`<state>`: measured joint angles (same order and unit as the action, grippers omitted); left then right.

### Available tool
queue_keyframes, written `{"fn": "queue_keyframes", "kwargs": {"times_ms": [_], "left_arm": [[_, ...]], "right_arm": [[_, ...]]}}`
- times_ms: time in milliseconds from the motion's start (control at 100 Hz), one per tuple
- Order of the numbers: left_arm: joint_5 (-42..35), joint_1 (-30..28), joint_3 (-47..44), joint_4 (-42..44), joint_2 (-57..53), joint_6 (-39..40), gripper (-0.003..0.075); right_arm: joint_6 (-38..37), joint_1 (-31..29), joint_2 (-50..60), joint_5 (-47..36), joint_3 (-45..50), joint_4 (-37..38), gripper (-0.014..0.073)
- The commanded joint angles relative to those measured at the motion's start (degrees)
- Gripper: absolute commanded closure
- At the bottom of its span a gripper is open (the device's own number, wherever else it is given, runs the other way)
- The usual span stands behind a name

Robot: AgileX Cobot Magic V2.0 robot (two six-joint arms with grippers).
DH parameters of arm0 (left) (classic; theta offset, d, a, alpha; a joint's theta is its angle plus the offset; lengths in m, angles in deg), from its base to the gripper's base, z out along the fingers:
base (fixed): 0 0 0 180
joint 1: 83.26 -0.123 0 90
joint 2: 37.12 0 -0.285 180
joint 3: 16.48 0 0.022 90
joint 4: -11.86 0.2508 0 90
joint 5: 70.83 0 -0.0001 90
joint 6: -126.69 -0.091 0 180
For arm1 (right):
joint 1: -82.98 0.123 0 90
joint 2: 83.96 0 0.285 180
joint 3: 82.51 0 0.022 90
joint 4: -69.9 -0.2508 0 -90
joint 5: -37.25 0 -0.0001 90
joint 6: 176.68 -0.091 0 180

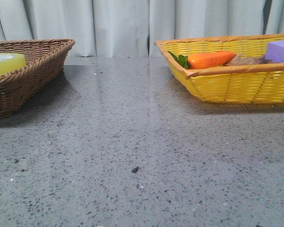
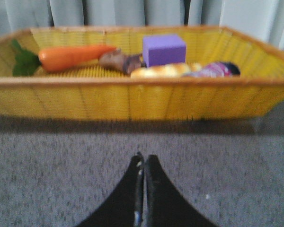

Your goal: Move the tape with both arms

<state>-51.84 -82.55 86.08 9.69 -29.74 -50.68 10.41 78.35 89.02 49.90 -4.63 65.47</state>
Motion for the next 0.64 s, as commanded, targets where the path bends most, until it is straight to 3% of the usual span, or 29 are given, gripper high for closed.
{"fn": "queue_keyframes", "kwargs": {"times_ms": [0,70,630], "left_arm": [[-2.8,0.0,-0.5,-0.1,-1.6,0.4,0.0741],[-2.8,0.0,-0.5,-0.1,-1.6,0.4,0.0741],[-2.8,0.0,-0.5,-0.1,-1.6,0.4,0.0741]], "right_arm": [[0.0,-0.5,1.1,2.4,1.1,-0.1,0.066],[0.0,-0.5,1.1,5.7,1.1,-0.1,0.066],[0.0,-0.5,1.1,5.6,1.1,0.0,0.066]]}}
